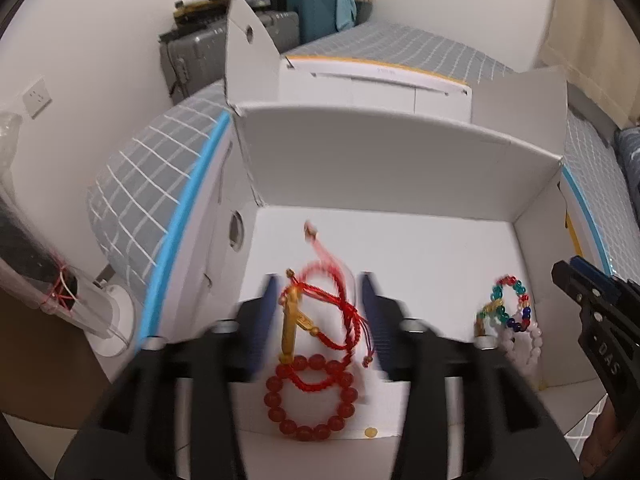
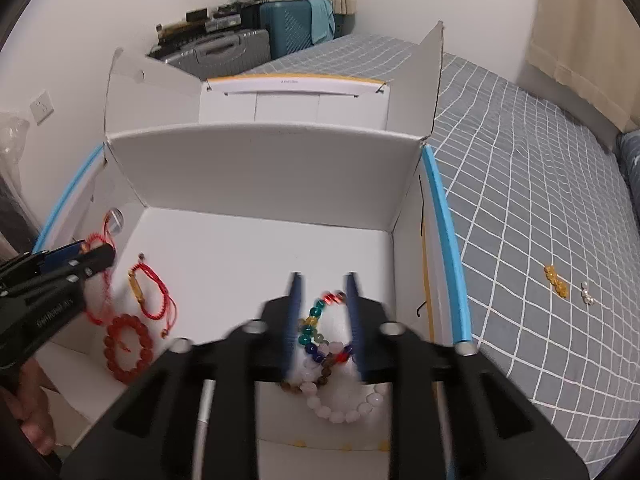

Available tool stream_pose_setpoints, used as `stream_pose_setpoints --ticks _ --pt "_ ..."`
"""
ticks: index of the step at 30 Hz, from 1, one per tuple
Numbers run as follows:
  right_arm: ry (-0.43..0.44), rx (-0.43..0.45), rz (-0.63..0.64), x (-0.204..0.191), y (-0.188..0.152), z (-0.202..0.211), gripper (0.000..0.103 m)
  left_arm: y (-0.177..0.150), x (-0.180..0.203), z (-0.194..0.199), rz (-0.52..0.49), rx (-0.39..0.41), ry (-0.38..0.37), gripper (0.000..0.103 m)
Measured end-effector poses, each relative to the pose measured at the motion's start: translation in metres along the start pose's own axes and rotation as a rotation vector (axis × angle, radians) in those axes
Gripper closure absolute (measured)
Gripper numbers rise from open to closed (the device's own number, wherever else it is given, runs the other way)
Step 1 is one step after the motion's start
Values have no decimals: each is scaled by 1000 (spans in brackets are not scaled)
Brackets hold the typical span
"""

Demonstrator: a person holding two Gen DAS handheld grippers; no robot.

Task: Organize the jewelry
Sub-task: 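Withdraw both tools from the box back over the bed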

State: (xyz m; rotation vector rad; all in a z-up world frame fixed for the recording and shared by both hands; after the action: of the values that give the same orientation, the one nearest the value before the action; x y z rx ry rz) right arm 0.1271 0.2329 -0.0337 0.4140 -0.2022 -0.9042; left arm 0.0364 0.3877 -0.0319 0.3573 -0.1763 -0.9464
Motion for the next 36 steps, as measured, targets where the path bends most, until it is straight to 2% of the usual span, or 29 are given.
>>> stream_pose_setpoints --ticks 1,3,6,9,12,14,20,26,32,36 --pt "2 11 -1 1 0 4 67 1 -1 3 3 12 6 39" --pt "-4 31 -1 3 1 12 53 2 -1 8 5 30 15 31" --pt "-4 64 -23 13 0 26 42 2 3 19 6 59 10 20" --pt "-40 119 -41 30 -3 44 24 3 10 30 5 96 3 11" --pt "-60 144 -70 55 -6 57 14 3 23 42 -7 126 -22 6" --pt "-83 160 -91 73 -9 67 9 4 36 49 -23 141 -34 6" --pt "-141 188 -162 137 -25 96 8 4 99 64 -84 167 -119 6" --pt "-199 191 -236 211 -42 109 8 3 194 72 -208 174 -168 6" --pt "-240 153 -323 293 -63 96 8 0 295 64 -319 160 -215 6" --pt "-241 122 -360 339 -68 75 8 1 346 42 -368 134 -213 6"
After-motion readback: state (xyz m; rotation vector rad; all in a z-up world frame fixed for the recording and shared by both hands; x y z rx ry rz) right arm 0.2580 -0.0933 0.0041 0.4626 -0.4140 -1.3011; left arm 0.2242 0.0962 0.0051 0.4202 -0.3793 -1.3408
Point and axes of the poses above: each gripper's, at about its wrist camera, not at the fingertips, and z roughly against the way its jaws point, x to its right, y to its top, the point moved 8 cm from there along -z, roughly the way its jaws point, and after that the axes turned 15 degrees about -x, right-handed, at the moved point
